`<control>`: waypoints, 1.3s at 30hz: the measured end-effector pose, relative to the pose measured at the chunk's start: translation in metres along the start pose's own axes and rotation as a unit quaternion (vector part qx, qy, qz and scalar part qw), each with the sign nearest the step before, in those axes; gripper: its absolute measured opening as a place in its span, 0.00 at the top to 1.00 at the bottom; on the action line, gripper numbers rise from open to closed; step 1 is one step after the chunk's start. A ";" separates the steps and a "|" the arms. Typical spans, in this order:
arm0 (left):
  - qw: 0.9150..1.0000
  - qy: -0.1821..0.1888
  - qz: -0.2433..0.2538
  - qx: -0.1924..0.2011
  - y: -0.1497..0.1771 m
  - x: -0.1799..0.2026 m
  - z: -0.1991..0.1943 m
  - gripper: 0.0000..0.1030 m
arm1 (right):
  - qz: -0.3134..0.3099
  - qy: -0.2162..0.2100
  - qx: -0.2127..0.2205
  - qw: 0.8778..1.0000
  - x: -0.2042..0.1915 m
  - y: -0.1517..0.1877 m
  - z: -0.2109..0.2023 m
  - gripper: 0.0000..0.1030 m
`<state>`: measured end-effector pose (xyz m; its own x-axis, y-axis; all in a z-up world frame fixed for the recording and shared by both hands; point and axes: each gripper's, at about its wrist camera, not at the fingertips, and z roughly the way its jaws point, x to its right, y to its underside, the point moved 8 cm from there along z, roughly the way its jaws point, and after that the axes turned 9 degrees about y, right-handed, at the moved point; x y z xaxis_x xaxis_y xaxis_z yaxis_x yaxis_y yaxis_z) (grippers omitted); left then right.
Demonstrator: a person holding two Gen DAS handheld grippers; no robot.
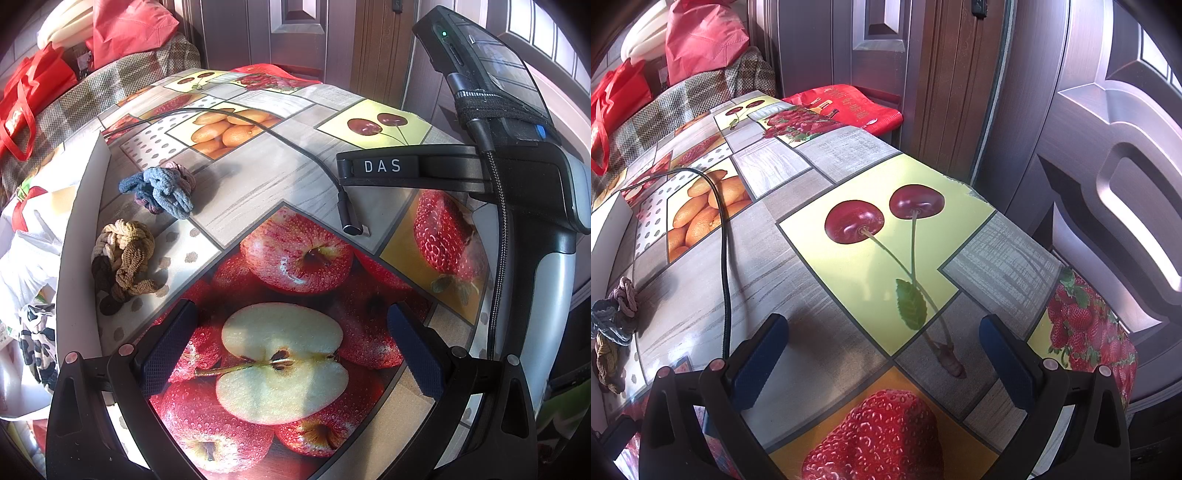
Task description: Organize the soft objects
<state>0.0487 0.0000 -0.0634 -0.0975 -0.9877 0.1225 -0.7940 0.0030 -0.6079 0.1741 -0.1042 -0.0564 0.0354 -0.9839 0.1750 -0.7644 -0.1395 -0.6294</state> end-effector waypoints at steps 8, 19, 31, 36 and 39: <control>1.000 0.000 0.000 0.000 0.000 0.000 0.000 0.01 | 0.000 0.000 0.000 1.000 0.000 0.000 0.000 0.00; 1.000 0.000 0.000 0.000 0.000 0.000 0.000 0.01 | 0.000 0.000 0.000 1.000 0.000 0.000 0.000 0.00; 1.000 0.000 0.000 0.000 0.000 0.000 0.000 0.01 | 0.000 0.001 0.000 1.000 0.000 0.000 0.001 0.00; 1.000 0.000 0.000 0.000 0.000 0.000 0.000 0.01 | 0.003 -0.002 0.000 1.000 -0.001 -0.001 0.002 0.00; 1.000 0.000 0.000 0.000 0.000 0.000 0.000 0.01 | -0.007 -0.010 0.001 1.000 -0.002 0.000 0.000 0.00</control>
<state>0.0487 0.0000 -0.0634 -0.0974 -0.9876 0.1227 -0.7940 0.0028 -0.6079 0.1740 -0.1025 -0.0571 0.0592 -0.9839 0.1688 -0.7620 -0.1538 -0.6291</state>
